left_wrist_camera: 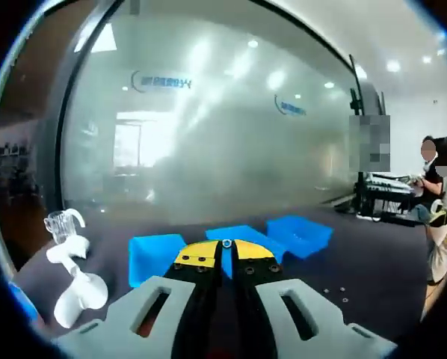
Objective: Sort the screws, nuts, and washers into the corresponding bins
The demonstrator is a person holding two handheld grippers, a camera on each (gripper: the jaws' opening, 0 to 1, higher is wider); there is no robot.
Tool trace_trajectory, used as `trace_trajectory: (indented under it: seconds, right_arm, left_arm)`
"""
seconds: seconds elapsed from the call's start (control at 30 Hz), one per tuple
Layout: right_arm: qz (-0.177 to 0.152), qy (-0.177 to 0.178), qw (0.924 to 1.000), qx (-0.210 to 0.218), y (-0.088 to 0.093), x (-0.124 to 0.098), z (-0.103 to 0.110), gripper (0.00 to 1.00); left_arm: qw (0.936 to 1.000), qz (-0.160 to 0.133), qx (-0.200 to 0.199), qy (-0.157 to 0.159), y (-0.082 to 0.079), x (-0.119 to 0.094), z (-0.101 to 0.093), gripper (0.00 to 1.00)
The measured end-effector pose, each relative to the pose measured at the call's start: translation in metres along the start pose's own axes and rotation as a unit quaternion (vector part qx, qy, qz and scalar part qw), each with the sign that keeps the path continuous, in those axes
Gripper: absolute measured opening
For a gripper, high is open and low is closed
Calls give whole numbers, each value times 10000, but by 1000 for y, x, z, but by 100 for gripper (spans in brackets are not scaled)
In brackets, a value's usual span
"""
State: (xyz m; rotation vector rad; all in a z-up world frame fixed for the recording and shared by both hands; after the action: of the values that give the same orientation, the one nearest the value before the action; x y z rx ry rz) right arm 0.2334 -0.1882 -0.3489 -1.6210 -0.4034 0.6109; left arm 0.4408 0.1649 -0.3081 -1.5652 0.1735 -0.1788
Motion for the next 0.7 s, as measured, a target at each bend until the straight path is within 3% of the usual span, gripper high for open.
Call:
trace_trajectory:
  seconds: [0.2,0.23,0.27,0.43,0.57,0.7]
  right_arm:
    - [20,27,10000,6,1,-2,-2,44]
    - [25,29,10000,7,1,-2,-2,44]
    - [30,34,10000,20,2,-2,-3,44]
    - [53,52,10000,47,5,-4,-4,44]
    - [41,78,9999,69,5,-4,-6,44]
    - [33,84,9999,70,4,-4,-6,44]
  left_arm:
    - [9991,92,117,-408,7,30,33,5]
    - [9988,117,85,-466,6,49,52,5]
    - [9986,147,80,-508,7,55,55,5]
    - [9979,329,228,-505,7,77,60,5]
    - [9978,441,17,-501,8,94,64,5]
    - [9970,560,54,-526,13,105,64,5]
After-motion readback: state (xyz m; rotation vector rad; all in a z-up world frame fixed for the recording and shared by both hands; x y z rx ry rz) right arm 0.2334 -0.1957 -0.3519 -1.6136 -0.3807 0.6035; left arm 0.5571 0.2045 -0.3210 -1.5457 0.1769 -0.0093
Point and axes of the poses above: the point that each gripper's makers call its tool centre point, and the gripper's own axes: x roughly forward along the fingers, z roughly to its left, y roughly out of its underside, the point moved 4 cm from there along -x, roughly backward along the fingers, and after that the axes turned 6 degrees about -y, right-handed, at the moved point
